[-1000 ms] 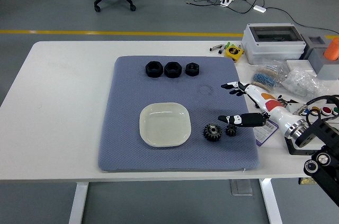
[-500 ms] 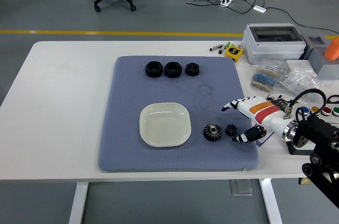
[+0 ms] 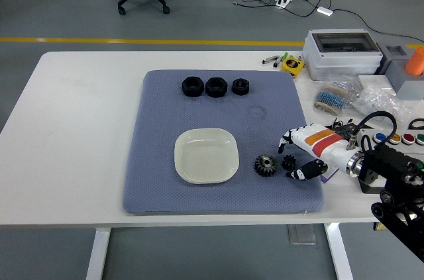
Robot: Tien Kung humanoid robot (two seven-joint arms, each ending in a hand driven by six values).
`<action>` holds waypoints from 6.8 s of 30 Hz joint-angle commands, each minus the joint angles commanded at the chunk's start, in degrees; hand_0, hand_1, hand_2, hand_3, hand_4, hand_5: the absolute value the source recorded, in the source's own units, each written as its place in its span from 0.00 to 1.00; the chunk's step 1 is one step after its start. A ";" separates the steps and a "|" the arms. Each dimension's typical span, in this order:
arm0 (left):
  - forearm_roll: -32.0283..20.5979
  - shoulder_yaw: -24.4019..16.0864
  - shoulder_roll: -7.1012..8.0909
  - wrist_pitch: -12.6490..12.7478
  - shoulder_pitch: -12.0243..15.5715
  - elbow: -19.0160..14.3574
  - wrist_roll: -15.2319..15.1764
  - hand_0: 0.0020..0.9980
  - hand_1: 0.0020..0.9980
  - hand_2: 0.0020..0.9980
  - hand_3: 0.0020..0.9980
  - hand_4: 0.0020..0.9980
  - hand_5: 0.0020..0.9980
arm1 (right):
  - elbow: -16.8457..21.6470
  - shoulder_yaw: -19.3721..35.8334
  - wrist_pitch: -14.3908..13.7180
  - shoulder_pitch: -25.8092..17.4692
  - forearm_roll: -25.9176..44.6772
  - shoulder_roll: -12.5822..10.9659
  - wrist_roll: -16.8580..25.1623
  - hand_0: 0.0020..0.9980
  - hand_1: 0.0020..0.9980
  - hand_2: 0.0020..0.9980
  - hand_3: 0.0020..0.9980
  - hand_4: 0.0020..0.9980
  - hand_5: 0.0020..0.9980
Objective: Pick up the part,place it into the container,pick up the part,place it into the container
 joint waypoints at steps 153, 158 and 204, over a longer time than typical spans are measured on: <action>1.21 -0.75 0.33 -0.16 0.38 -0.04 0.36 0.74 0.69 0.65 0.58 0.64 0.62 | -2.08 -3.42 -8.41 6.05 10.26 6.41 1.15 0.26 0.41 0.72 0.85 1.00 0.46; 1.59 -1.02 0.26 -0.18 0.39 -0.01 0.40 0.74 0.69 0.65 0.58 0.64 0.62 | 0.25 -2.19 -8.44 3.18 10.77 3.75 1.41 0.25 0.40 0.70 0.84 1.00 0.45; -0.96 0.92 0.02 0.01 -0.23 -0.05 -0.08 0.74 0.70 0.65 0.58 0.64 0.62 | -3.42 -13.58 -3.79 7.19 7.76 1.79 -0.71 0.31 0.48 0.51 0.54 0.89 0.42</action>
